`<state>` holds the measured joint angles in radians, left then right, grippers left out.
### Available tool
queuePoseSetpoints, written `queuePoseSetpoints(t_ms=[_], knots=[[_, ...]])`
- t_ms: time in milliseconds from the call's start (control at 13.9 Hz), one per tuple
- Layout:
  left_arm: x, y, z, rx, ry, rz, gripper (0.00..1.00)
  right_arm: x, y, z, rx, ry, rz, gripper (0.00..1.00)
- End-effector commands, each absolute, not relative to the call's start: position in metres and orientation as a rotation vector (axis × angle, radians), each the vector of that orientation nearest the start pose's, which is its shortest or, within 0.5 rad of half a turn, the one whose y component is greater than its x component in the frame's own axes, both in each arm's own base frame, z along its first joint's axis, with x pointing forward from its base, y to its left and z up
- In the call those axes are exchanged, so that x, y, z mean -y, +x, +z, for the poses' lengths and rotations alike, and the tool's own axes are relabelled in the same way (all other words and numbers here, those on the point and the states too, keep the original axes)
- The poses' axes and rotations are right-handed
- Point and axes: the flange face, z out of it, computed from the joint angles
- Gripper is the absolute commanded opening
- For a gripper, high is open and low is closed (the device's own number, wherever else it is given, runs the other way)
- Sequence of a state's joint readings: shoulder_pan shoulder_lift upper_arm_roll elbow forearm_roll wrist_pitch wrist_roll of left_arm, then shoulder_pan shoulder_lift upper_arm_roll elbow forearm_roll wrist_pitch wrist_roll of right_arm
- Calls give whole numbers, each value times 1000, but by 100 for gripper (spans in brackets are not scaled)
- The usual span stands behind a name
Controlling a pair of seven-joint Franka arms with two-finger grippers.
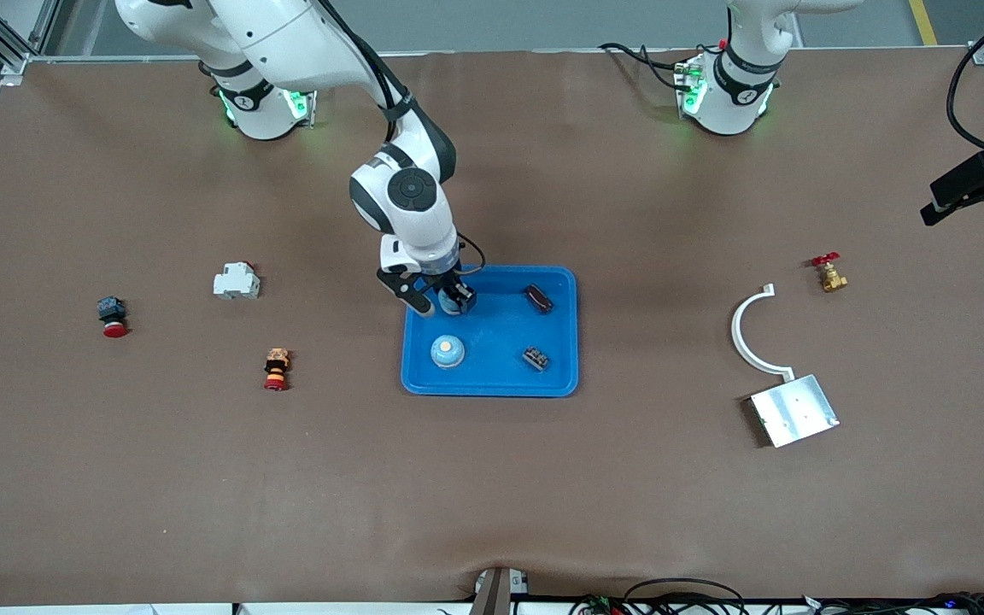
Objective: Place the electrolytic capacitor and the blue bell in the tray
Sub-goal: 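Lower the second bell into the tray and open the right gripper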
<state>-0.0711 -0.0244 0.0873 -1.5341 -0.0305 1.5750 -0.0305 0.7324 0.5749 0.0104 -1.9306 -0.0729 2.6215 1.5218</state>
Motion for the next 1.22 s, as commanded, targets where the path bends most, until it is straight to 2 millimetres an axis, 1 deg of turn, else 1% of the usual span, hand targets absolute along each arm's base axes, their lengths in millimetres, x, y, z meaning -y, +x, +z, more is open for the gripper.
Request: queuePoseSetpoints(t_ms=[0, 72, 143, 287, 430, 574, 789, 1148], knots=[[13, 554, 646, 10, -3139, -121, 100, -439, 473, 194, -1082, -2850, -167, 0], [17, 554, 645, 0, -3144, -118, 100, -438, 473, 194, -1080, -2851, -169, 0], [15, 554, 645, 5, -3153, -118, 100, -436, 475, 193, -1067, -2862, -183, 0], [6, 552, 648, 24, -3160, -121, 100, -433, 476, 192, -1047, -2877, -201, 0], [3, 552, 649, 36, -3159, -121, 100, -431, 477, 190, -1050, -2880, -202, 0], [8, 552, 648, 24, -3158, -116, 100, -431, 477, 189, -1041, -2887, -202, 0], [4, 552, 647, 34, -3158, -113, 100, -430, 478, 187, -1030, -2895, -212, 0], [4, 553, 646, 31, -3158, -109, 100, -430, 476, 186, -1029, -2900, -208, 0]])
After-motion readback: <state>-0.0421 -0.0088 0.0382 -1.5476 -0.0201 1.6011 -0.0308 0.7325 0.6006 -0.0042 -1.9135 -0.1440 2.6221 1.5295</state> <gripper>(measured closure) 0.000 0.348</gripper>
